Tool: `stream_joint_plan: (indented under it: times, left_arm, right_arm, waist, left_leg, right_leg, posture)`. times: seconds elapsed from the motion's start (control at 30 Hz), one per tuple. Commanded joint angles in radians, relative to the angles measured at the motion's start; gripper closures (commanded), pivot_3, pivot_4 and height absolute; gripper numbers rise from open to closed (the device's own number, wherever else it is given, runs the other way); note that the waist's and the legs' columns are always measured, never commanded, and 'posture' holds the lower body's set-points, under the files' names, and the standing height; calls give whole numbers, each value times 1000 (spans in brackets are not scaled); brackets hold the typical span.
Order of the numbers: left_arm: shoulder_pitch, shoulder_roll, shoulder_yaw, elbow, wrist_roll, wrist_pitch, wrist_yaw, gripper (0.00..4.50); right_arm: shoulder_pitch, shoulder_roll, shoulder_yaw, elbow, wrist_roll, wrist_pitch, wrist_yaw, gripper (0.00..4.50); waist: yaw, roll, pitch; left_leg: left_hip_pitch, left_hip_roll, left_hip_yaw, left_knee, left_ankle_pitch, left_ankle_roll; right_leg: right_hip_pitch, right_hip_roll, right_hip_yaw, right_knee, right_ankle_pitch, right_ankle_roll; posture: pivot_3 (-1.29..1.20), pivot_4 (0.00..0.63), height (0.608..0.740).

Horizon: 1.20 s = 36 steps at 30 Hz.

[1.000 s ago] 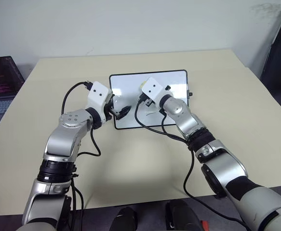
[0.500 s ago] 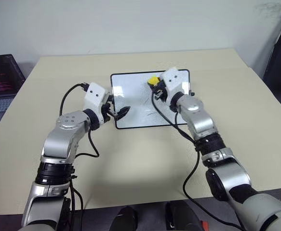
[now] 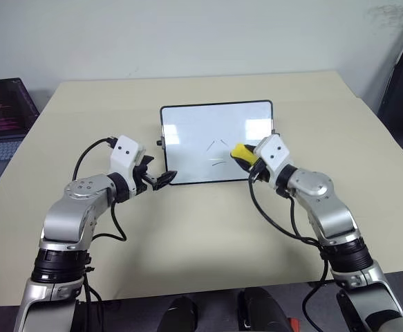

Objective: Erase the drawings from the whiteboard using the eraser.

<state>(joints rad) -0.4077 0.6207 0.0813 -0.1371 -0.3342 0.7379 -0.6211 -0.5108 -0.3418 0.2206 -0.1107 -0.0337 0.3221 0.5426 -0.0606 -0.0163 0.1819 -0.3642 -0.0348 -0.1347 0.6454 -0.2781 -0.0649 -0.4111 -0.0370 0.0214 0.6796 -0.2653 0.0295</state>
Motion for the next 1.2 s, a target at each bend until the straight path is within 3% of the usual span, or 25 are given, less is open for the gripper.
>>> stream_joint_plan:
  times: [0.03,0.27,0.43,0.67,1.0,1.2]
  left_arm:
    - [13,20,14,-21,11,-10,5,0]
    - [16,19,15,-30,5,-5,4,0]
    - [6,26,1,-32,14,-12,-4,0]
    - [7,28,-11,-46,17,-15,-7,0]
    - [9,19,-8,-48,18,-18,2,0]
    - [9,14,-12,-44,18,-21,-1,0]
  right_arm:
    - [-11,20,14,-9,-51,-108,-54,3174]
    - [-140,113,2,218,-116,-232,-197,3174]
    - [-293,173,-16,510,-146,-335,-313,3174]
    - [-397,244,2,823,-161,-435,-361,3174]
    - [-329,296,151,873,-275,-468,-275,3175]
    - [-361,274,92,868,-269,-441,-358,3175]
  waist:
    - [1,0,0]
    - [5,0,0]
    - [4,-1,0]
    - [2,0,0]
    - [-5,-1,0]
    - [-1,-1,0]
  left_leg:
    - [0,0,0,0,0,0]
    - [0,0,0,0,1,-2]
    - [0,0,0,0,1,-3]
    - [0,0,1,-1,1,-2]
    - [2,0,1,0,0,-1]
    - [3,3,0,0,1,-2]
  right_leg:
    - [0,0,0,0,0,0]
    - [0,0,0,0,0,0]
    - [0,0,0,0,0,0]
    - [0,0,0,-1,0,0]
    - [1,3,1,1,1,-2]
    - [2,3,1,1,2,-2]
  posture:
    - [0,150,740]
    - [0,150,740]
    - [0,150,740]
    - [0,150,740]
    - [0,150,740]
    - [0,150,740]
